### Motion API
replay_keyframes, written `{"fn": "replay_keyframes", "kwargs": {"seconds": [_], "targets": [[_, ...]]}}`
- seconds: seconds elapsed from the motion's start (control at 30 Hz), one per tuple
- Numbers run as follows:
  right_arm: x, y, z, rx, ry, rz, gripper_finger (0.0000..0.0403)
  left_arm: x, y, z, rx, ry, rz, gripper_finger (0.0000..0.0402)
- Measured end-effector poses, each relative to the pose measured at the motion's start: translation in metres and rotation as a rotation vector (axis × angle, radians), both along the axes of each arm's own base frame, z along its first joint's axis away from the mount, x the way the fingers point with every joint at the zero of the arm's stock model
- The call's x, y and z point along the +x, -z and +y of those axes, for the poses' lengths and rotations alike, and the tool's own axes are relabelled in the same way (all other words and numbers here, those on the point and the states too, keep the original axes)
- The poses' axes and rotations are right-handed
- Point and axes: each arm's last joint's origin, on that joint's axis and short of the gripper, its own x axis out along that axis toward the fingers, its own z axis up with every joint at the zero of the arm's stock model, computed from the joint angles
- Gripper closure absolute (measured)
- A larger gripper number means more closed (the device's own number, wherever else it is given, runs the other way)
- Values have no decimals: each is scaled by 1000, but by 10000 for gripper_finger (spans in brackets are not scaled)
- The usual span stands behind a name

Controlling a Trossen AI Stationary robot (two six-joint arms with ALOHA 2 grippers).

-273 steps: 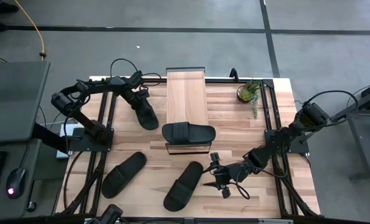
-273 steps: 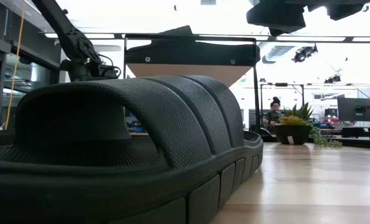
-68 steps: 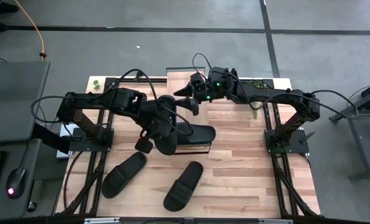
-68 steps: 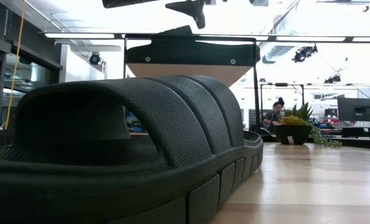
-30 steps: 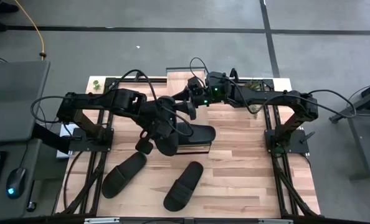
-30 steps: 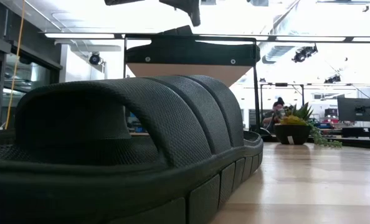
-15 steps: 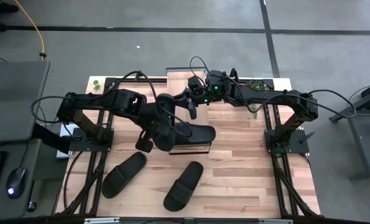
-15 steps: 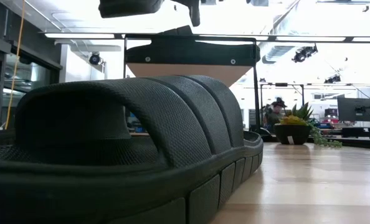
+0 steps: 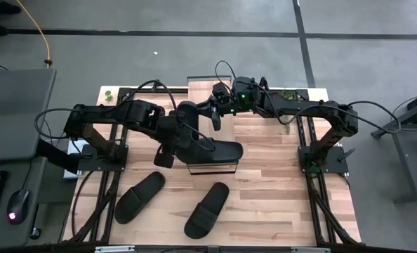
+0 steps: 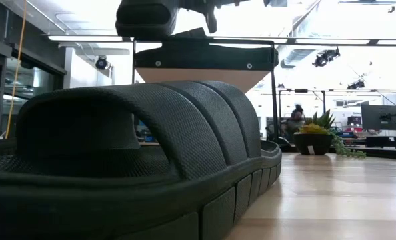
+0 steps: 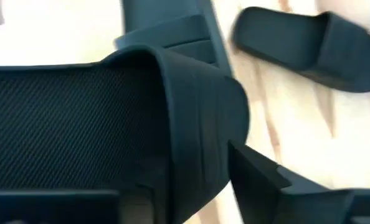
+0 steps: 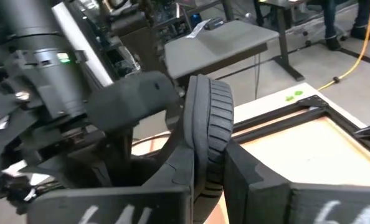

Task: Pick and place slides into the shelf
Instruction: Put the top left slipper on the shelf

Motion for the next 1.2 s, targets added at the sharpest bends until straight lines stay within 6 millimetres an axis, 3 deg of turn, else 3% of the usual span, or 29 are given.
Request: {"fn": "replay_keyframes", "kwargs": {"seconds": [0.23, 0.43, 0.67, 0.9, 1.0, 1.2], "targets": [[-11, -11, -19, -17, 98, -39, 383, -3, -3, 7, 219, -130, -16, 175], [-30, -33, -31, -48, 181, -133, 383, -20, -24, 12, 347, -240, -135, 137], [-41, -52, -33, -79, 230, -241, 383, -46, -52, 13, 365, -330, -325, 145], [-57, -62, -50, -71, 319, -310, 383, -64, -62, 14, 378, -369, -379, 164], [-74, -56, -53, -66, 344, -314, 384, -67, -62, 15, 384, -368, -385, 171], [-136, -33, -46, -16, 414, -488, 384, -76, -50, 28, 434, -420, -385, 187]]}}
